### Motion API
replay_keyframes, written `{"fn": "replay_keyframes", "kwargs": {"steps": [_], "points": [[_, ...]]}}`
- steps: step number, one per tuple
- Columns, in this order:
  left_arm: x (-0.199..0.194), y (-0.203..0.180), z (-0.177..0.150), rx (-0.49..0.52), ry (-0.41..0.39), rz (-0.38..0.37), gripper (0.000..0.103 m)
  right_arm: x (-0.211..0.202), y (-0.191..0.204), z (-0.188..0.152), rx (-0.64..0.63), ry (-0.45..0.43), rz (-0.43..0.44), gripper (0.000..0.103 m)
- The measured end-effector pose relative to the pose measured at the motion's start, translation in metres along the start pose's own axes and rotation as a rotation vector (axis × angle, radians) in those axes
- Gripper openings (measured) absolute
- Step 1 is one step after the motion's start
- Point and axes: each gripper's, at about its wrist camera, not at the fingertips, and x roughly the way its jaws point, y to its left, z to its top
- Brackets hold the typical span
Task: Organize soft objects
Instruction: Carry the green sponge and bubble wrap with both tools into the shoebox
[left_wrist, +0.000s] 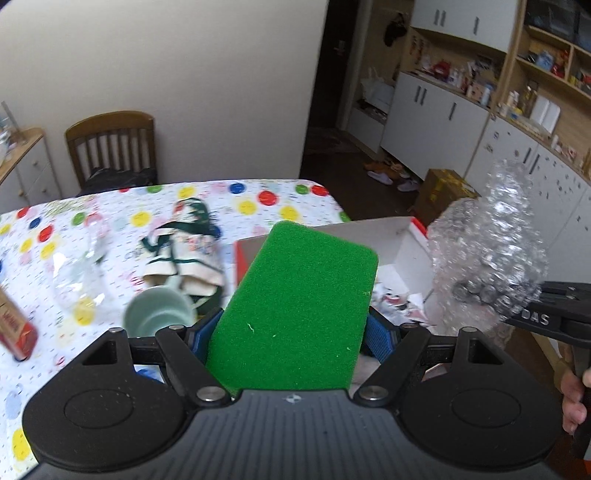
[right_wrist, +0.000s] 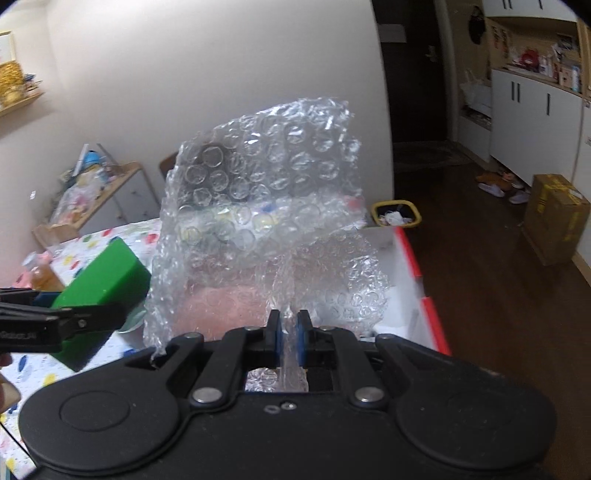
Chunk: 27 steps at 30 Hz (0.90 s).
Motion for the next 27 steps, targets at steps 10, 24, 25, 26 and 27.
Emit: {"fn": "replay_keyframes", "kwargs": {"steps": [10,24,25,26,27], "points": [[0.053,-0.054,-0.001,0.101,0.066,-0.033,0.079,0.044,-0.030,0.010,0.016,0.059,-0.048,0.008],[0.104,-0.079,-0.007,0.156,0.157,-0.021,0.079,0.106,-0.028,0.023,-0.021,0.155,-0.054,0.008],[0.107,-0.079,-0.008,0.156,0.164,-0.019,0.079,0.109,-0.027,0.022,-0.027,0.162,-0.055,0.008],[0.110,-0.078,-0.008,0.154,0.172,-0.019,0.079,0.112,-0.027,0.021,-0.029,0.170,-0.055,0.008],[0.114,-0.077,-0.009,0.153,0.182,-0.022,0.079,0.115,-0.026,0.021,-0.032,0.178,-0.057,0.008]]}}
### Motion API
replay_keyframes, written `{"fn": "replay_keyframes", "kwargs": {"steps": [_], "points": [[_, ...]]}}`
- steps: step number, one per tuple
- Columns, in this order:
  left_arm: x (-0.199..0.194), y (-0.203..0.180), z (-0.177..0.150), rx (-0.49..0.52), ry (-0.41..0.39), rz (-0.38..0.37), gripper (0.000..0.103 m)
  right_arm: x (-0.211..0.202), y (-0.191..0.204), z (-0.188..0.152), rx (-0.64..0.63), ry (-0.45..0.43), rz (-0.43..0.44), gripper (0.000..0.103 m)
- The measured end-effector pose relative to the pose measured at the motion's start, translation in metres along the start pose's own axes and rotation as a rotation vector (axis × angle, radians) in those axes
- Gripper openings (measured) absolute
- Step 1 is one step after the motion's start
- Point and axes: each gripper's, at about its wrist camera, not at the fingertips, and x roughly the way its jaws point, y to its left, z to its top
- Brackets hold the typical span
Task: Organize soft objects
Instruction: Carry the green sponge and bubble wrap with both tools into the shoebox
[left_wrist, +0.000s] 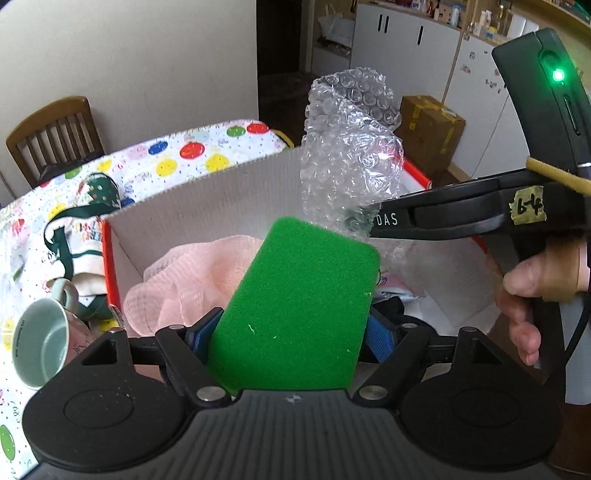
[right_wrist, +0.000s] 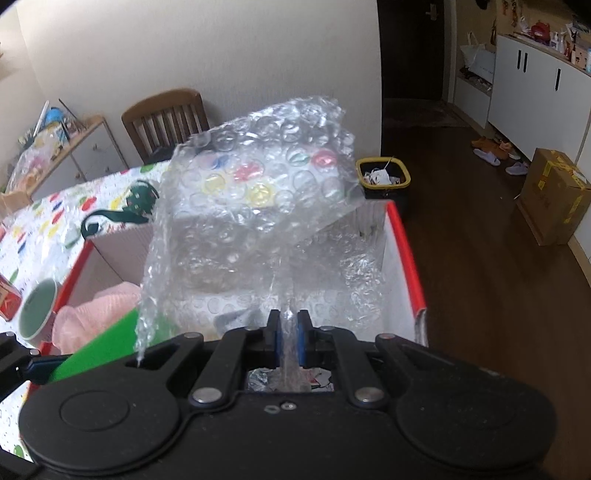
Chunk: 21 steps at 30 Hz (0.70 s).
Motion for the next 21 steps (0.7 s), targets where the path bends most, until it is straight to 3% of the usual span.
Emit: {"fn": "replay_keyframes", "kwargs": {"steps": [9,21], "points": [[0.024,0.006,0.001,-0.013,0.058,0.007,0.079,0.012,0.001,-0.001,-0.008,0.035,-0.007,0.009],[0.033,0.010,0.002,0.002,0.053,0.019,0.083,-0.001,-0.011,-0.007,-0.001,0.057,0.043,0.012]]}}
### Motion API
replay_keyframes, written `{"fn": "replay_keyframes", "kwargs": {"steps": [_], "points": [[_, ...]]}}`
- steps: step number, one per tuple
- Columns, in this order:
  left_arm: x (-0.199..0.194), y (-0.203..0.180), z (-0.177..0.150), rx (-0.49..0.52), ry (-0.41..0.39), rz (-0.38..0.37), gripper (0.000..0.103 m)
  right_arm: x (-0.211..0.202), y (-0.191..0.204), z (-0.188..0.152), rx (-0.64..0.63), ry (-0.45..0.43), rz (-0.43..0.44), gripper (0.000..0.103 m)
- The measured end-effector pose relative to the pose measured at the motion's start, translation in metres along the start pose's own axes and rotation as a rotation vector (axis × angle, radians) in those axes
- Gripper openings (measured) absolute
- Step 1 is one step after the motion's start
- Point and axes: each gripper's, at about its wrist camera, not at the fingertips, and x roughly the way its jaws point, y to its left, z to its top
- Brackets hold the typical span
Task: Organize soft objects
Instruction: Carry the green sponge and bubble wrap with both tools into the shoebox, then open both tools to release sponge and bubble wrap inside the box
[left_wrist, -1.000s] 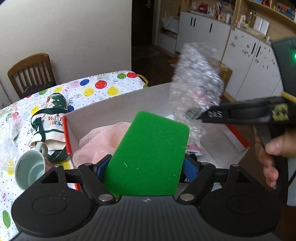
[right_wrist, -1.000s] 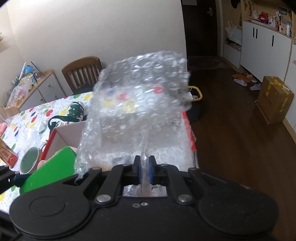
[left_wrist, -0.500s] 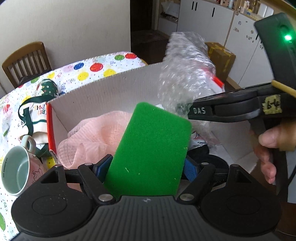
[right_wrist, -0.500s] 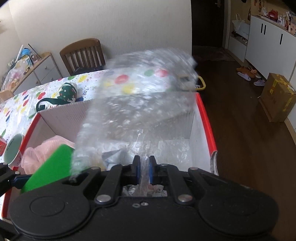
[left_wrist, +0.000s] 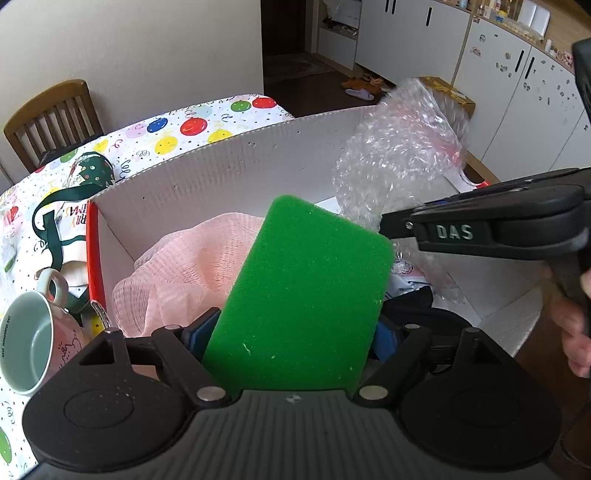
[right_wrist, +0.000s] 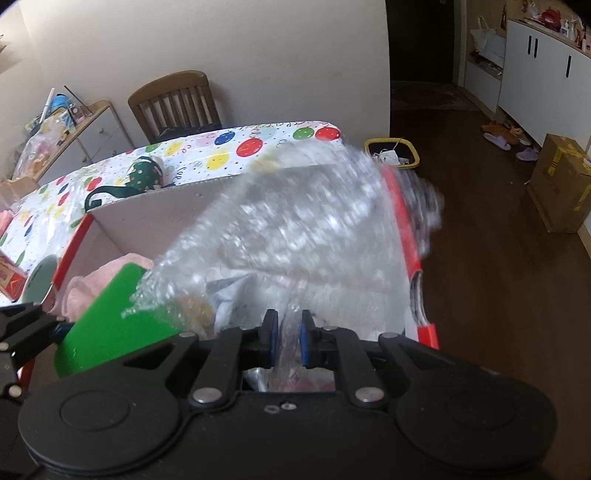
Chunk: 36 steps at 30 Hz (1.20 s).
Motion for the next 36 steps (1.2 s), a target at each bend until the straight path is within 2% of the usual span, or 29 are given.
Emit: {"fn": "replay_keyframes", "kwargs": {"steps": [13,16,21,28,32,36], "points": [[-0.018,0.001,-0.007,-0.023,-0.032,-0.040,0.083,-0.025,-0.008,-0.010,0.021,-0.028,0.008,0.024],[-0.024,0.001,-0.009,-0.028,-0.044,-0.053,0.083,-0.031,-0.008,-0.013,0.022,-0.037,0.010,0.032],[-0.031,0.000,-0.012,-0.027,-0.061,-0.054,0.084,-0.044,-0.006,-0.019,0.022,-0.064,0.023,0.056],[-0.042,-0.002,-0.016,-0.020,-0.082,-0.057,0.092,-0.063,0.001,-0.026,0.019,-0.093,0.045,0.066],[-0.059,0.000,-0.018,-0.029,-0.114,-0.058,0.096,-0.077,0.010,-0.029,-0.009,-0.113,0.067,0.076],[-0.079,0.006,-0.021,-0.039,-0.156,-0.039,0.097,-0.093,0.019,-0.030,-0.031,-0.140,0.091,0.082]]}}
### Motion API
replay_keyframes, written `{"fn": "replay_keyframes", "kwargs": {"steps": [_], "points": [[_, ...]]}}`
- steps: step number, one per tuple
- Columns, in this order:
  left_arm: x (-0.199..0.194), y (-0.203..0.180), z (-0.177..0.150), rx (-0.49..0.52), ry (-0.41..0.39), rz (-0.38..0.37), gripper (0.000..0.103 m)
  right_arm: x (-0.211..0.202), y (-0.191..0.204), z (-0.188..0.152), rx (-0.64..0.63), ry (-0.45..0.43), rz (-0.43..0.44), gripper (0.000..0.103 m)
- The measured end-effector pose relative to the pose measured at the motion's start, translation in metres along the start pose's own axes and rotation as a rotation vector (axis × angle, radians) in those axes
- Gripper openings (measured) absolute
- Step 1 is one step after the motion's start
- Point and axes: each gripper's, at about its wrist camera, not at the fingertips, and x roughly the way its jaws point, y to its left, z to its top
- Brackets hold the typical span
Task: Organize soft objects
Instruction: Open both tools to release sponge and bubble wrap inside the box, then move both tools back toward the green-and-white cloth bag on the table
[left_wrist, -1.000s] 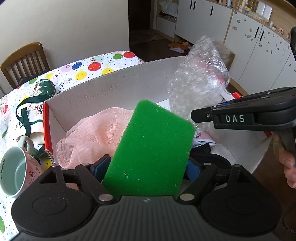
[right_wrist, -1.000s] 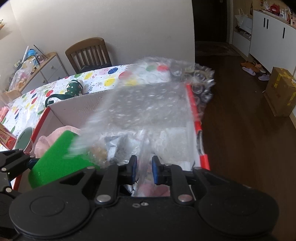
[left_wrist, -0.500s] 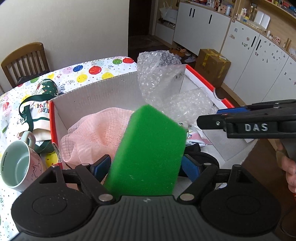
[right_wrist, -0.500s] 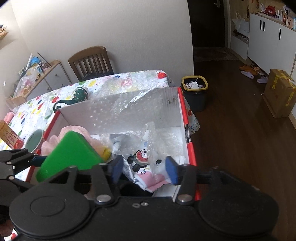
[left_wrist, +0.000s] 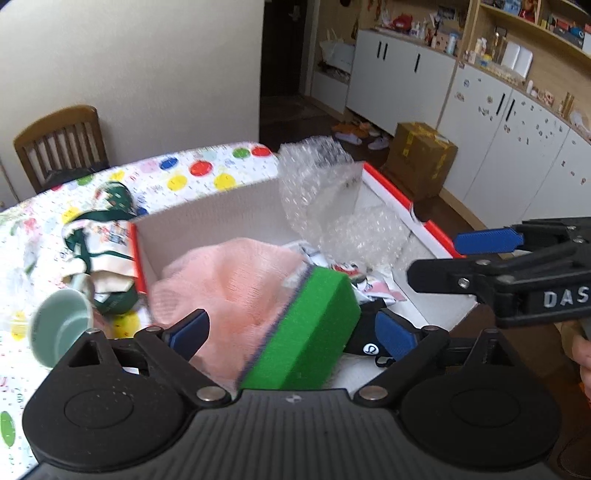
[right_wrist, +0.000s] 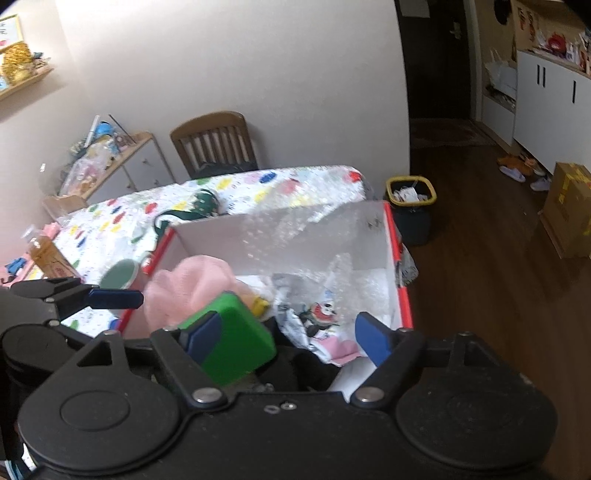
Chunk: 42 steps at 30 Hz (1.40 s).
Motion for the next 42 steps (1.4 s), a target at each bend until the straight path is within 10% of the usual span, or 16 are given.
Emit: {"fn": "replay_keyframes", "kwargs": {"steps": [22,42], "points": [[-0.087,0.129,-0.013,-0.237,-0.186,0.142,0.103,-0.003,0.089,0.030,-0.088,-0.062,0.107,0.102],[-0.060,0.274,0.011,-0.256,-0.184,0.260,0.102,0.100,0.182,0.089,-0.125,0.023,0.078,0.102]]}}
